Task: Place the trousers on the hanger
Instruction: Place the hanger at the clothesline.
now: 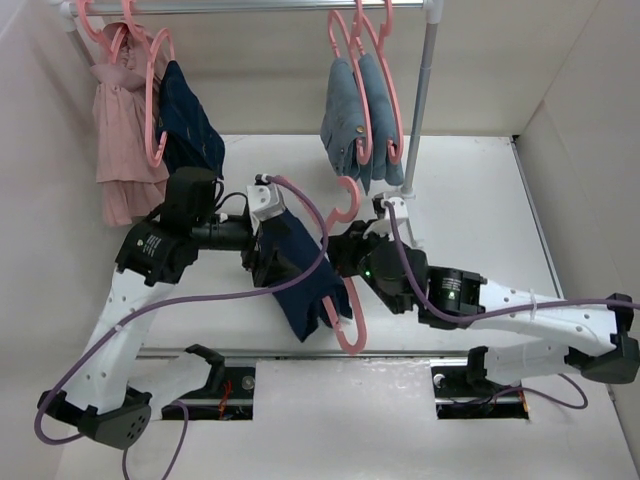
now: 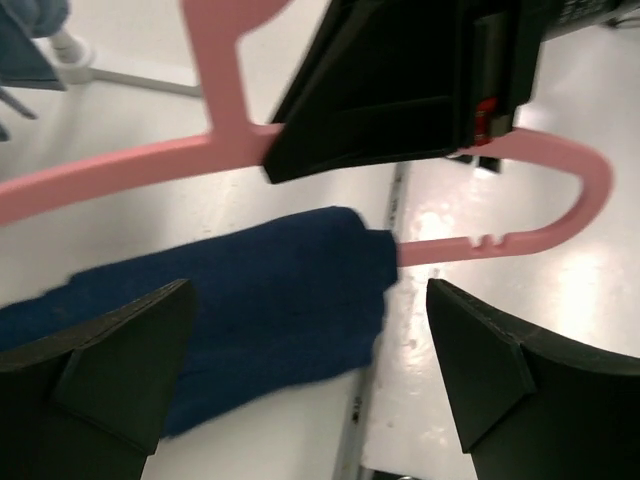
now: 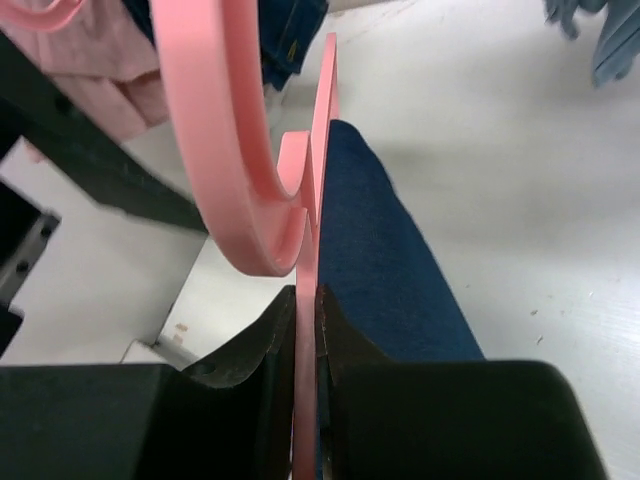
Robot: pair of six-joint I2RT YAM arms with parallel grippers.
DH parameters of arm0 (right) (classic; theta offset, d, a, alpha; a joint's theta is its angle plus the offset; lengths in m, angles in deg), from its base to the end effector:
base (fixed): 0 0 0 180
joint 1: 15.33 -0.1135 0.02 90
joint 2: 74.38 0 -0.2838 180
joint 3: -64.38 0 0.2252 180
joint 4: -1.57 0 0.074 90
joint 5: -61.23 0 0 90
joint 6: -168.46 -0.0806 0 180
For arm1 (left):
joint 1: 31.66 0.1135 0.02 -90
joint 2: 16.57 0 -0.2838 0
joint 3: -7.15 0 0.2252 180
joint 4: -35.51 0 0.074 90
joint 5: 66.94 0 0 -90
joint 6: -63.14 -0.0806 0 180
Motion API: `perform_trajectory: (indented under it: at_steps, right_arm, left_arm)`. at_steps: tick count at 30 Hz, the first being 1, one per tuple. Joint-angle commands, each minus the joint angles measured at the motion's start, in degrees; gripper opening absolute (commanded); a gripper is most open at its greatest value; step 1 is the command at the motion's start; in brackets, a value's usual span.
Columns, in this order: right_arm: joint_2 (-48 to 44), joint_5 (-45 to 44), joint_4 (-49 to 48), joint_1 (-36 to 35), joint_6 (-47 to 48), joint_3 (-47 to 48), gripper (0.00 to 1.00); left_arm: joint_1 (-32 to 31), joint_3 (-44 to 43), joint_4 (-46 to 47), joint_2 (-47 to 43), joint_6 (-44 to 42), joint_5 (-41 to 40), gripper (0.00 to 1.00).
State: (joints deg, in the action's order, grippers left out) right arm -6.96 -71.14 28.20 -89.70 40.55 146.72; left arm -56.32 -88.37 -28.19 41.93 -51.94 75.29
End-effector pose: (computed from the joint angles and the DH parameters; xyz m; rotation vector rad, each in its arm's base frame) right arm 0.1222 0.2352 0.4064 -0.0225 1.7866 0.7838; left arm 0.1204 -0.1254 0.4357 1.2998 1.4594 -0.9128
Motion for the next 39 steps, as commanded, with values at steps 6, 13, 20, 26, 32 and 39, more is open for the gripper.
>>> perform_trajectory:
  at_steps: [6, 13, 20, 26, 32, 39]
  right_arm:
    - [7.09, -9.30, -9.40, 0.19, 10.91, 15.71, 0.00]
    - [17.04, -12.82, -12.06, 0.19, 14.88, 26.26, 0.00]
    - [24.15, -15.37, -12.59, 0.19, 17.78, 33.56, 0.00]
    - [24.69, -14.67, -12.59, 1.85, 17.78, 34.09, 0.00]
    - [24.69, -11.16, -12.59, 2.39, 16.64, 34.71, 0.00]
    - [24.69, -6.60, -12.59, 2.39, 16.64, 34.71, 0.00]
  left_arm:
    - [-0.12, 2.11, 9.39, -3.57, 17.22, 11.67, 0.99]
    - [-0.12, 6.24, 15.19, -3.57, 25.43, 4.91, 0.99]
    - [-0.12, 9.23, 23.72, -3.57, 33.16, 3.67, 0.99]
    - [-0.12, 9.23, 22.59, -4.62, 31.24, 6.57, 0.99]
    - [-0.12, 11.52, 21.36, -4.10, 32.29, -4.83, 0.99]
    - [-0.12, 13.72, 22.14, -3.30, 32.81, -2.15, 0.72]
